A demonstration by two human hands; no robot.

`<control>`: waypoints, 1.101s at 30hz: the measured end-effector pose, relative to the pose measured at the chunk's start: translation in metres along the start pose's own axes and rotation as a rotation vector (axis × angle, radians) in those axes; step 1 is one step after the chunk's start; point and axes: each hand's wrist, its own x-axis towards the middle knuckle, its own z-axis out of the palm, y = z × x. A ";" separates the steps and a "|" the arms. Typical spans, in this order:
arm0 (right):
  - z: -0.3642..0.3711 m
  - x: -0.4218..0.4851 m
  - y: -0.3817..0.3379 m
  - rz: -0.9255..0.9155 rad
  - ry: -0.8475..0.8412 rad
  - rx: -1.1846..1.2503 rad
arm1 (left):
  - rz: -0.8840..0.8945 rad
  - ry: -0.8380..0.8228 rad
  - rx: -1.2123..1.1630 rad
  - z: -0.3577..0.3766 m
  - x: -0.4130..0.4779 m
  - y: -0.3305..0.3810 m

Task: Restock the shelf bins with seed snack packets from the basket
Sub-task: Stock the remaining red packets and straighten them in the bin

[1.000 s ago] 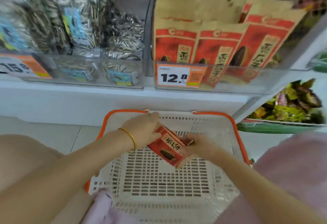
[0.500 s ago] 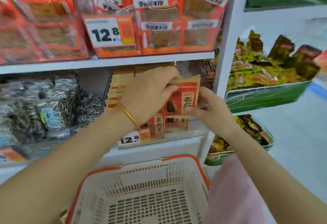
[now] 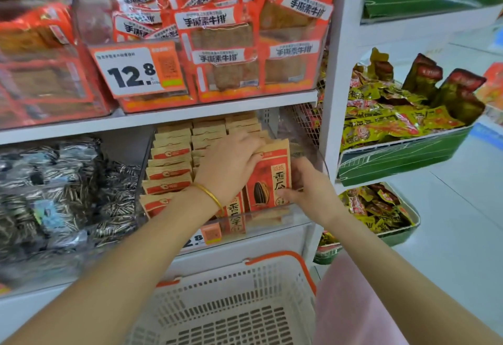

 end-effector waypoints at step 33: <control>0.021 0.017 -0.017 0.228 0.033 1.250 | -0.179 -0.476 0.119 0.008 0.011 -0.007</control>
